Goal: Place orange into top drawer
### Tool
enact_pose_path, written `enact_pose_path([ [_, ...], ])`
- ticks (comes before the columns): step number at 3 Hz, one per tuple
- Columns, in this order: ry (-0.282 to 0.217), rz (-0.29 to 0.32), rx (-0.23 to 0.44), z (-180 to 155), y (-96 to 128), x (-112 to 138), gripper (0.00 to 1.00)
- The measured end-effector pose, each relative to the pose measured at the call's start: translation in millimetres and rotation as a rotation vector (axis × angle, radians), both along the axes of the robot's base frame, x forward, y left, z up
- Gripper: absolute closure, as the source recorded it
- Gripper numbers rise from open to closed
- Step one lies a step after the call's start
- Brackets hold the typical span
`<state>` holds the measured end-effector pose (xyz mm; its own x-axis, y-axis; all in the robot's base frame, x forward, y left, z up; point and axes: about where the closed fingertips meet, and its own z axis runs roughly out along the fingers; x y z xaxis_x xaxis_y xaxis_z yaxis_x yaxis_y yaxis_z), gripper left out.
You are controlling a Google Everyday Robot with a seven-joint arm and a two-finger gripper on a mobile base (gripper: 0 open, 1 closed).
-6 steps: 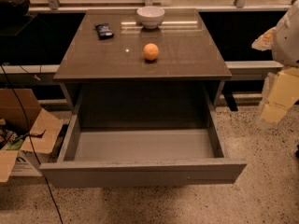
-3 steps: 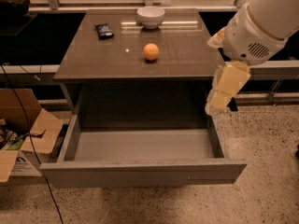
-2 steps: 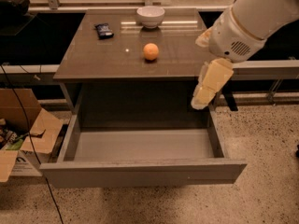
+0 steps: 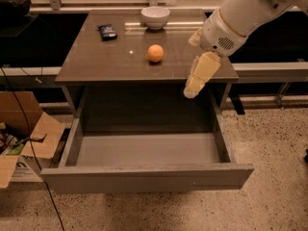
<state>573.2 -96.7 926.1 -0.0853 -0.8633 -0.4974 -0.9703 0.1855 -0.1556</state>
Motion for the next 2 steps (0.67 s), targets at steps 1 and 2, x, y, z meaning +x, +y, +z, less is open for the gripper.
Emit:
enact_pose_path([
  [1,-0.026,-0.009,0.067,-5.3,22.0,15.8,0.0],
  [2,-0.063,-0.013,0.126,-4.8,42.1,37.5,0.0],
])
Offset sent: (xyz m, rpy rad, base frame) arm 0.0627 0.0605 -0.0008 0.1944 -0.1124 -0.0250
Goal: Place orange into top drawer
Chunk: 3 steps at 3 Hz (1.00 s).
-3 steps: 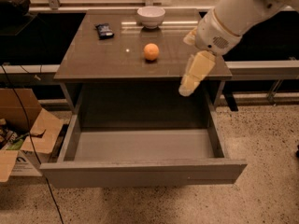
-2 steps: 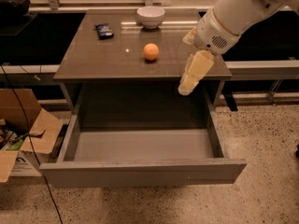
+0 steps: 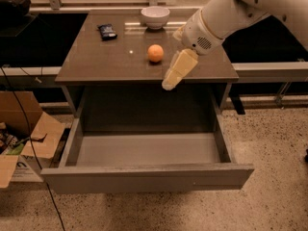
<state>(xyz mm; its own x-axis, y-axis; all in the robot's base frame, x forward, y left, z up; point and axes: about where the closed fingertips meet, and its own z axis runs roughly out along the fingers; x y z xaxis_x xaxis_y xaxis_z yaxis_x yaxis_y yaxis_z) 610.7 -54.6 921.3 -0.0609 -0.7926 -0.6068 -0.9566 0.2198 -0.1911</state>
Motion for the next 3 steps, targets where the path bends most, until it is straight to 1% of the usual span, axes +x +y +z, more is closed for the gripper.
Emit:
enact_pose_path([
  [1,-0.041,-0.018,0.074,-1.8,16.8,28.5,0.0],
  [2,-0.057,-0.027,0.133,-8.1,31.9,53.7,0.0],
  [3,-0.044,-0.019,0.168,-19.0,47.3,78.5,0.0],
])
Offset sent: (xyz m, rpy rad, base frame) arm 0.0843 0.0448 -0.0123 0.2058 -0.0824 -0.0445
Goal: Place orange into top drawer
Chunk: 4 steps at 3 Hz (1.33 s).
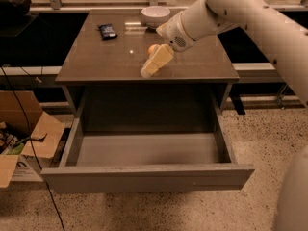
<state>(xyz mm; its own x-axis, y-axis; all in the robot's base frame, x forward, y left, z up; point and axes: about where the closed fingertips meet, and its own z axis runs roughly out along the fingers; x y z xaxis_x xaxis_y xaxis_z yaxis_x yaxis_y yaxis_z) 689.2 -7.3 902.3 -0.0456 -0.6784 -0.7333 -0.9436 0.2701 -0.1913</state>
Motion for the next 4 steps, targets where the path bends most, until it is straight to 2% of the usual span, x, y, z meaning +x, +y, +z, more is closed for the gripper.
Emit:
enact_pose_path([
  [1,0.036,0.021,0.021,-19.2,15.3,33.1,0.0],
  [2,0.061,0.021,0.039,-30.5,18.4,54.2,0.0],
  [4,0.115,0.006,0.049,-51.9,15.3,78.9,0.0],
])
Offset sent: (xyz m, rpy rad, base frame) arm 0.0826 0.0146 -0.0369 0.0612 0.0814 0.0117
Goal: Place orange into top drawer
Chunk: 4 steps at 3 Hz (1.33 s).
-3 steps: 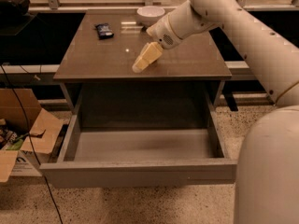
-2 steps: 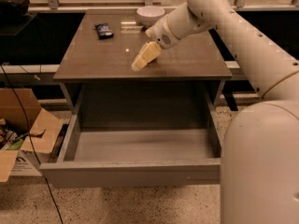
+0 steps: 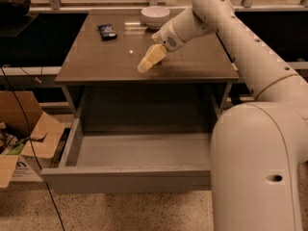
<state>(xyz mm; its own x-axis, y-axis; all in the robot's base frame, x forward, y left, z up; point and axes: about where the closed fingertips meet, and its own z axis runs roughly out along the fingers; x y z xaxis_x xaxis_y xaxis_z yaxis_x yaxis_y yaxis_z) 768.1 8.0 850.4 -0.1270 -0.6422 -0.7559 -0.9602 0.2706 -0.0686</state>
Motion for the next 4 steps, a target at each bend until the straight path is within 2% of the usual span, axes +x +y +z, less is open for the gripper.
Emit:
enact_pose_path([
  [1,0.035,-0.027,-0.02,-13.7,-14.6,8.8,0.03],
  [2,0.047,-0.04,-0.048,-18.8,-23.8,12.0,0.25],
  [4,0.009,-0.025,-0.1,-10.6,-23.2,4.6,0.72],
])
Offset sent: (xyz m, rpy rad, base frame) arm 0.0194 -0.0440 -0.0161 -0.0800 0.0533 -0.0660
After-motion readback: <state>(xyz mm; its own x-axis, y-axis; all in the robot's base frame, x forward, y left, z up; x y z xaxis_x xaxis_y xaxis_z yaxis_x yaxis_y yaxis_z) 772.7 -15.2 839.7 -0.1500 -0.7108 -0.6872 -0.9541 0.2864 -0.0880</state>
